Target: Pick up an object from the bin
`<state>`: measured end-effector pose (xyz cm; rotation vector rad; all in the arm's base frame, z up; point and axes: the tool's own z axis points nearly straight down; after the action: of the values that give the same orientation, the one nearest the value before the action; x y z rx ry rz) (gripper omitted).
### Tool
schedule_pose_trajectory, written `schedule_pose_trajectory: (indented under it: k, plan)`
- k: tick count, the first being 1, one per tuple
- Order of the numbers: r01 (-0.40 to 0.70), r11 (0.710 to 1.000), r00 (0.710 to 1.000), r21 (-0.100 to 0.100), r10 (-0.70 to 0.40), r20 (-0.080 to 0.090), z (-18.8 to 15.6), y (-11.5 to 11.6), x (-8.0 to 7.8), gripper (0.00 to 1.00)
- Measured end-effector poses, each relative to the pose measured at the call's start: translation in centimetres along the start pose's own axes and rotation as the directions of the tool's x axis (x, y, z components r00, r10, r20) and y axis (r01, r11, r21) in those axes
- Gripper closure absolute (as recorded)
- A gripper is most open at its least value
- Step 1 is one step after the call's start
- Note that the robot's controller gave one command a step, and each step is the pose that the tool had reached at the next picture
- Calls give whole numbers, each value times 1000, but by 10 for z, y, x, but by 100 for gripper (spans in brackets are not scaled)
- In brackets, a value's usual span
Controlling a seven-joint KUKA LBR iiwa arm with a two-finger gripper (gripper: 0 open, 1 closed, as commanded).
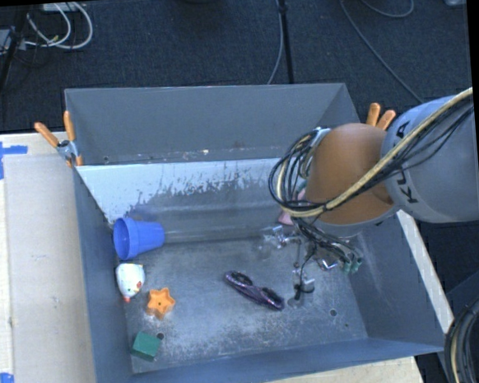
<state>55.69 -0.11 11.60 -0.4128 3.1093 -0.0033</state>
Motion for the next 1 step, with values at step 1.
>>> schedule_pose_trajectory:
  k: [1]
  plan:
    - [69, 998, 998, -7, -69, -10, 30, 11, -22, 0]
